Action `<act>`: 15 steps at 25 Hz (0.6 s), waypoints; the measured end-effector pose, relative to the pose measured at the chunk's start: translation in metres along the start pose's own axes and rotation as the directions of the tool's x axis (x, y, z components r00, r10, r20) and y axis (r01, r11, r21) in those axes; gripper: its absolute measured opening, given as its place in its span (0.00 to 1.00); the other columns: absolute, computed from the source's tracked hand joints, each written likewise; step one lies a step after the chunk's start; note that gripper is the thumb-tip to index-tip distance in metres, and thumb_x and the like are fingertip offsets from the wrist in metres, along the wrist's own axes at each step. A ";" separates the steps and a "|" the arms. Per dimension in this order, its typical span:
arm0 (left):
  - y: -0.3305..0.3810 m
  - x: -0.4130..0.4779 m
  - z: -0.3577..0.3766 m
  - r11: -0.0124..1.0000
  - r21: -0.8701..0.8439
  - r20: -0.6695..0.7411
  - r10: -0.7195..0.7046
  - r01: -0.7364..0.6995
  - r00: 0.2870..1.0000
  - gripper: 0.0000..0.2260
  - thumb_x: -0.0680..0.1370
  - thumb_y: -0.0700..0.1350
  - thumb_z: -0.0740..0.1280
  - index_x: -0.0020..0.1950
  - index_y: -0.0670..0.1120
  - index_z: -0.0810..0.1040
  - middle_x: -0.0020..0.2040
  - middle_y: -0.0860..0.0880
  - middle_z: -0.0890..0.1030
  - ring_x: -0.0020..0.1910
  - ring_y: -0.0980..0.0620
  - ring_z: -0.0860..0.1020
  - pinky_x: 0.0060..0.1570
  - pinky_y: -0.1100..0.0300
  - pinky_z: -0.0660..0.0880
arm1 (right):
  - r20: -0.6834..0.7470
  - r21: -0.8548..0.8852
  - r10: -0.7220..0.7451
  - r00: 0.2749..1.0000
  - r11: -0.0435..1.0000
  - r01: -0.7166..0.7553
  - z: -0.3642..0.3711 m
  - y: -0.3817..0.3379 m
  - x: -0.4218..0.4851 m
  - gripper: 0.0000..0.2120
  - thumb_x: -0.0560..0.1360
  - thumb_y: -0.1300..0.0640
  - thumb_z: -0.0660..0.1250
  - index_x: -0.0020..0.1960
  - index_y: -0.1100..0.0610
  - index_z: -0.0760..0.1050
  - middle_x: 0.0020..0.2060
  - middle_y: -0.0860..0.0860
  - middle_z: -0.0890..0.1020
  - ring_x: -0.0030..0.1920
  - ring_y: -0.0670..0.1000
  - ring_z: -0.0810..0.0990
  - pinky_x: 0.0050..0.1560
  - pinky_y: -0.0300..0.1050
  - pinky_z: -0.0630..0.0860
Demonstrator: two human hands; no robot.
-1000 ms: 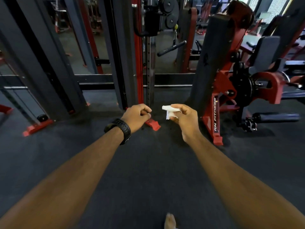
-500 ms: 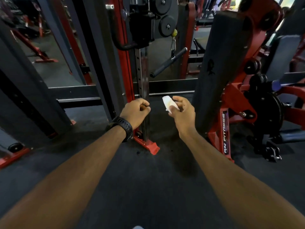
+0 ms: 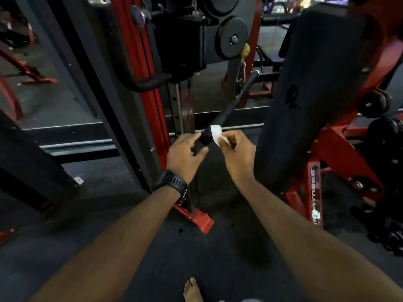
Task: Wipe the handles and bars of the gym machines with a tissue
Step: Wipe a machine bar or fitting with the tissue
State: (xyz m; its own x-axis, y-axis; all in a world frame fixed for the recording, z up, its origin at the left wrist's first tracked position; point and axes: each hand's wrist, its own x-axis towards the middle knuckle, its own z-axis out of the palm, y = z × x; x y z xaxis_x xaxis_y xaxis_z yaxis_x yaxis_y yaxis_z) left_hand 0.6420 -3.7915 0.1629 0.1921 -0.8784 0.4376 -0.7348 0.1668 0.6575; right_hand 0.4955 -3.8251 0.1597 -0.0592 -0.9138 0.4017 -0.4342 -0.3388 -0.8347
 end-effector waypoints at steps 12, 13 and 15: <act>-0.037 0.022 0.054 0.998 0.052 -0.231 -0.015 0.028 0.973 0.17 0.71 0.38 0.76 0.60 0.40 0.82 0.56 0.44 0.83 0.56 0.53 0.81 0.55 0.57 0.79 | 0.239 -0.134 -0.519 0.821 0.819 0.557 0.045 0.064 0.080 0.14 0.77 0.58 0.62 0.58 0.59 0.82 0.52 0.55 0.82 0.53 0.55 0.77 0.59 0.31 0.66; -0.037 0.024 0.055 0.998 0.060 -0.250 -0.015 0.031 0.968 0.18 0.71 0.37 0.77 0.60 0.39 0.82 0.57 0.44 0.83 0.56 0.53 0.81 0.54 0.56 0.80 | 0.211 -0.170 -0.469 0.858 0.846 0.505 0.046 0.065 0.086 0.14 0.78 0.57 0.62 0.57 0.57 0.82 0.52 0.53 0.83 0.54 0.55 0.78 0.59 0.31 0.65; -0.040 0.027 0.056 0.998 0.065 -0.274 -0.008 0.027 0.962 0.18 0.70 0.36 0.77 0.59 0.39 0.82 0.56 0.43 0.83 0.56 0.56 0.80 0.55 0.59 0.79 | 0.203 -0.191 -0.428 0.880 0.865 0.465 0.053 0.063 0.082 0.13 0.78 0.55 0.61 0.57 0.55 0.82 0.53 0.50 0.83 0.54 0.54 0.77 0.55 0.37 0.68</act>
State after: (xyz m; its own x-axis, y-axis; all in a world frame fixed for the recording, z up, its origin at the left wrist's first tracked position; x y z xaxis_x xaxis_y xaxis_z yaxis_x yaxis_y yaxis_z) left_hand 0.6405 -3.8472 0.1145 0.3690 -0.7235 0.5834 -0.7701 0.1135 0.6277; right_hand 0.5108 -3.9330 0.1203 0.3166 -0.7050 0.6346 -0.5743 -0.6749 -0.4633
